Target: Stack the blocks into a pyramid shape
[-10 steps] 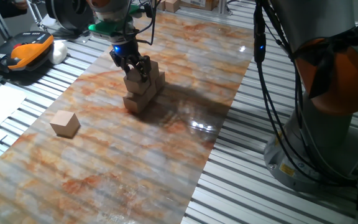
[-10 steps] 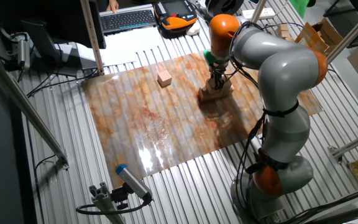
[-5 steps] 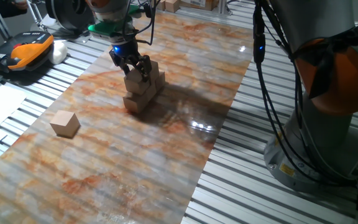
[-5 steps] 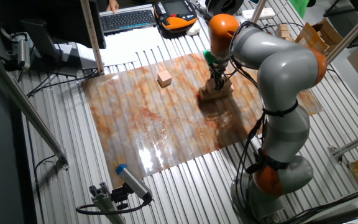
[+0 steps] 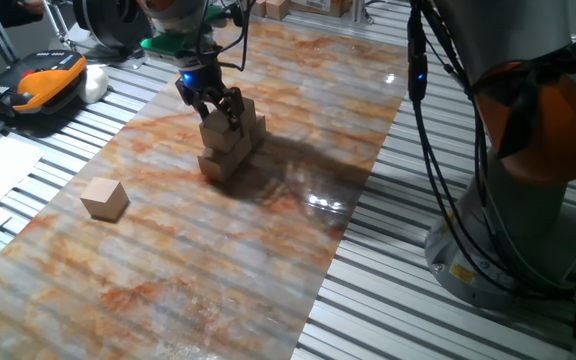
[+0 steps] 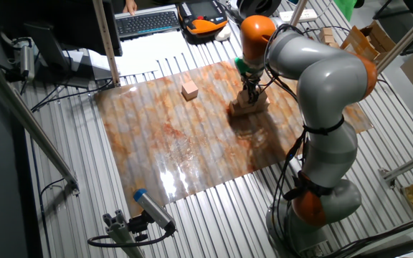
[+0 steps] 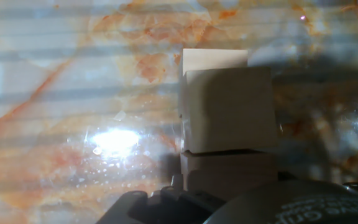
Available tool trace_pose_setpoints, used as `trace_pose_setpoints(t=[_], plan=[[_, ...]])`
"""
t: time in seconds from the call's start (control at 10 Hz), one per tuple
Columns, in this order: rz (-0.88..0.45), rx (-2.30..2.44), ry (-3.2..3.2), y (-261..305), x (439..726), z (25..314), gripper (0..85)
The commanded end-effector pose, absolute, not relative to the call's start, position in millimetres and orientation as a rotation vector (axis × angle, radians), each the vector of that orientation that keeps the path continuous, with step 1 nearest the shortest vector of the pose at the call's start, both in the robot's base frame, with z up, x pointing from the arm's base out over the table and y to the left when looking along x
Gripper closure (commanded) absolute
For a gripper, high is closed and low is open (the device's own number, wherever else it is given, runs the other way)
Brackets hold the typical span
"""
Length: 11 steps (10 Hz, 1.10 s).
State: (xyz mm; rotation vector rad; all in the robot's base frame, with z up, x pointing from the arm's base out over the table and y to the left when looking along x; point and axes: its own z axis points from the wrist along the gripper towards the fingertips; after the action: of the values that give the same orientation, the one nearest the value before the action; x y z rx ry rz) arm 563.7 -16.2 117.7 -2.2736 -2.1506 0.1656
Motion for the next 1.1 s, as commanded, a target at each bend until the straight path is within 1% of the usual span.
trace_pose_setpoints(t=[0.0, 0.2, 0.3, 0.6, 0.7, 0.9, 1.0], plan=[[0.160, -2.275, -2.148, -16, 564, 118, 17.0], [0.163, -2.278, -2.144, -16, 564, 120, 17.0], [0.161, -2.284, -2.136, -16, 564, 120, 0.0], [0.176, -2.289, -2.127, -15, 567, 126, 0.0], [0.177, -2.289, -2.127, -14, 570, 131, 0.0], [0.171, -2.282, -2.140, -5, 580, 151, 0.0], [0.185, -2.261, -2.166, 1, 583, 159, 17.0]])
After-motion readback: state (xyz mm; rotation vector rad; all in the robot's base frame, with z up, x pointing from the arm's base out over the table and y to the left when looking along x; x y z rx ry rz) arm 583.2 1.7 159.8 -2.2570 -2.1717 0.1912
